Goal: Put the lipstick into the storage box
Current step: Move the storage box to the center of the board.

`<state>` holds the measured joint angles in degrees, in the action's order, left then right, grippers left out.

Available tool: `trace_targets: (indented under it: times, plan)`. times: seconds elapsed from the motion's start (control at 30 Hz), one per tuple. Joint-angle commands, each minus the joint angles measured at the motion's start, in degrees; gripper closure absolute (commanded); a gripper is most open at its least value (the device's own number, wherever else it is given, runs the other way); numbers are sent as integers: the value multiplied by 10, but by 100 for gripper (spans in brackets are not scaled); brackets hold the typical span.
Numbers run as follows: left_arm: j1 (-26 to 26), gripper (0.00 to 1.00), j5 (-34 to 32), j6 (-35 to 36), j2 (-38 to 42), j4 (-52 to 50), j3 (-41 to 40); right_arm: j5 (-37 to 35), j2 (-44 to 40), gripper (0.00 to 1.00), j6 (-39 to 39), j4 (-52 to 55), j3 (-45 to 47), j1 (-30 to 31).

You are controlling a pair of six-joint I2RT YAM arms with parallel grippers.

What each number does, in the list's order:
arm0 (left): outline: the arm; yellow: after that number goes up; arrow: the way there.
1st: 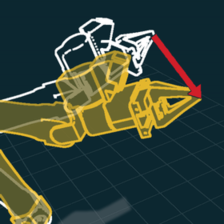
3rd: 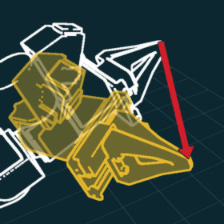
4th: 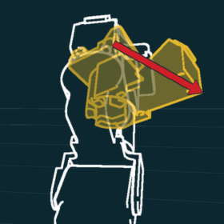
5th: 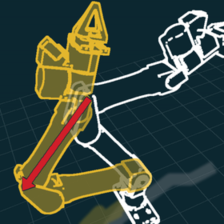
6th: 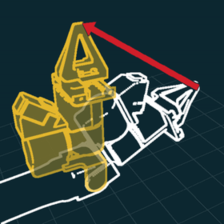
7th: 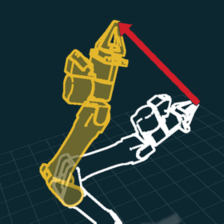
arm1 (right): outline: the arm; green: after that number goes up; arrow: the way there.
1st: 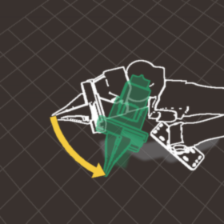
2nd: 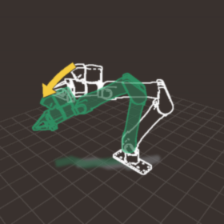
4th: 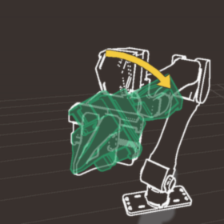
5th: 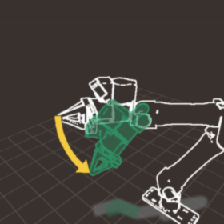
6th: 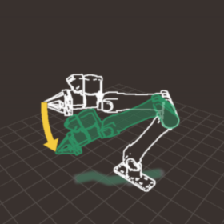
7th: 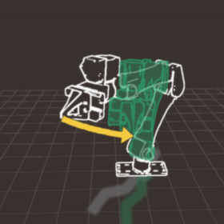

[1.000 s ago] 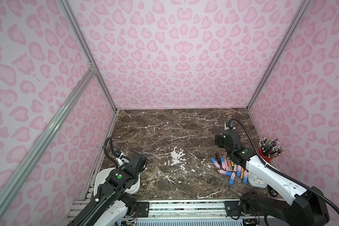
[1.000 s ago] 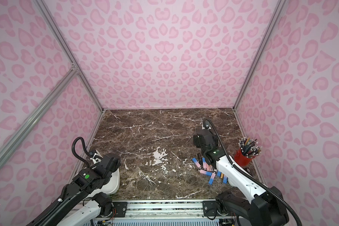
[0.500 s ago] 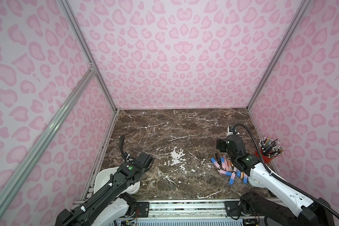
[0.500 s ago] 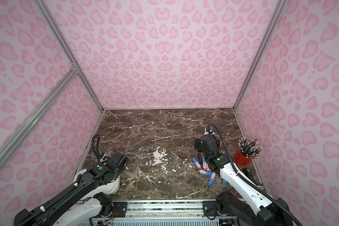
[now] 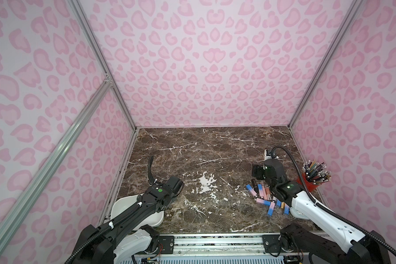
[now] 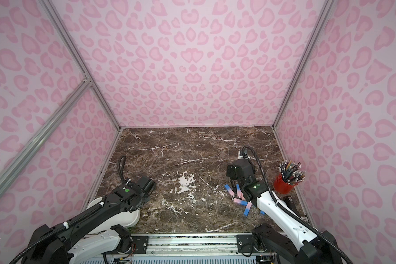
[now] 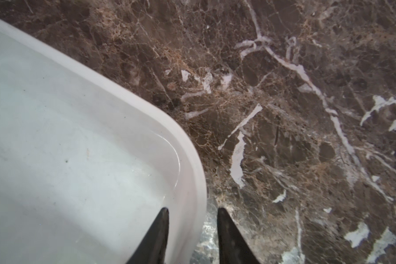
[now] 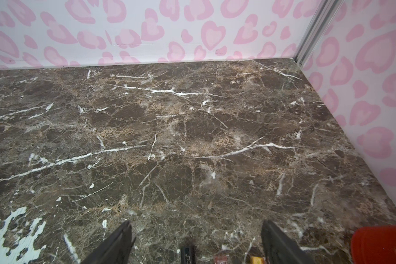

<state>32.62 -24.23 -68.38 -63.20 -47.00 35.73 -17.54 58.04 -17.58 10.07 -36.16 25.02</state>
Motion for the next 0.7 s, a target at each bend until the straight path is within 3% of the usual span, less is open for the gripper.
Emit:
trace_targets:
  times: [0.0,0.23,0.67]
  plan:
    - [7,73,6,15,-30,25,30,-9,-4,9,-4,-11,7,0]
    - [47,98,5,32,-158,37,117,-10,-15,9,-9,3,10,-7]
    - [115,98,56,75,-363,83,280,-27,-90,9,-6,50,15,-24]
